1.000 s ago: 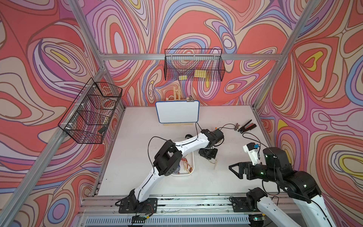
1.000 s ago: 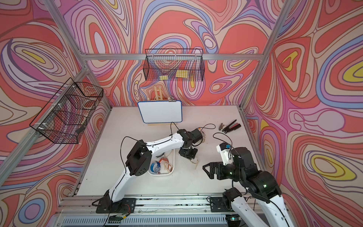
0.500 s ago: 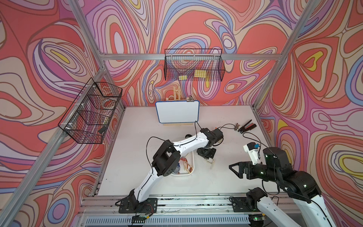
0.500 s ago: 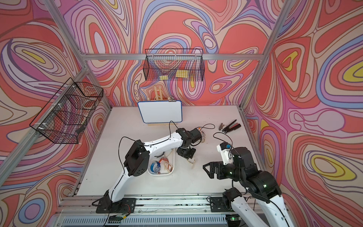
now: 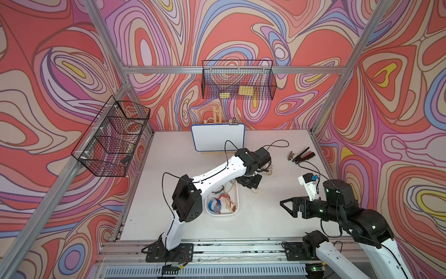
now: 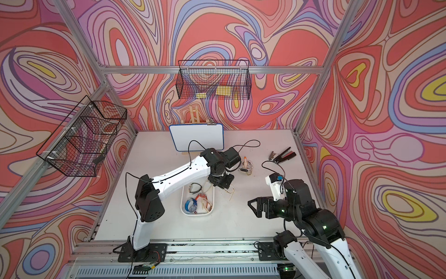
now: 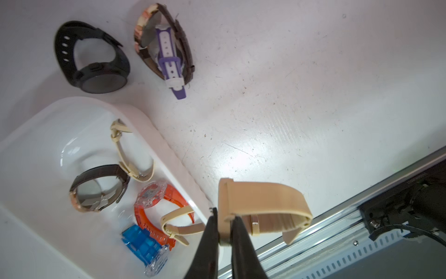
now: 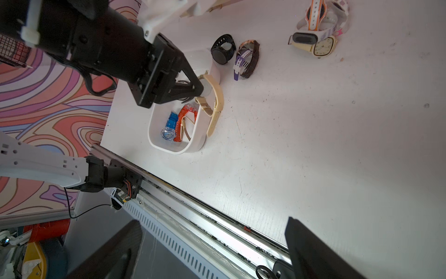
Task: Put the watch into the storage box
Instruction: Pick up the watch at the center of the board, then place the watch in the storage box.
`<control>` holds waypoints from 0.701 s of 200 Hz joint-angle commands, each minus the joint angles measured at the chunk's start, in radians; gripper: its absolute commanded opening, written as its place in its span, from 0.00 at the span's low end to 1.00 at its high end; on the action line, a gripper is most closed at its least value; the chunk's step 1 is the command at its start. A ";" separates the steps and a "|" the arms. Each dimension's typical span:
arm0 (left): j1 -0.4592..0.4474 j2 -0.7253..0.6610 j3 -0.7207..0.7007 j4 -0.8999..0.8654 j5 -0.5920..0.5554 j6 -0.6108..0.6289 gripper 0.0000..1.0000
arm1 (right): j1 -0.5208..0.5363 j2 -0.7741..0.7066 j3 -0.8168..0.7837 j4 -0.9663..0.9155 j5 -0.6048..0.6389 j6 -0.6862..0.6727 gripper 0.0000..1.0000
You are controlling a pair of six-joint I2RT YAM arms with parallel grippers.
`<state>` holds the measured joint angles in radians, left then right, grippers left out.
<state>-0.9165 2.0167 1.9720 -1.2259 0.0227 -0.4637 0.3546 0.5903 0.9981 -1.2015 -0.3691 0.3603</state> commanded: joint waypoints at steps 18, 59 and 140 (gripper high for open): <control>0.113 -0.141 -0.106 -0.070 -0.066 0.042 0.07 | -0.003 0.012 -0.012 0.035 -0.025 0.005 0.98; 0.242 -0.193 -0.232 -0.034 -0.072 0.091 0.03 | -0.003 0.021 -0.018 0.052 -0.034 0.009 0.98; 0.343 -0.052 -0.250 0.050 -0.073 0.178 0.02 | -0.004 0.046 -0.030 0.078 -0.041 0.011 0.98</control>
<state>-0.5861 1.9110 1.7142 -1.2068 -0.0490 -0.3347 0.3546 0.6281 0.9829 -1.1492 -0.4026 0.3679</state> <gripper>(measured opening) 0.128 0.983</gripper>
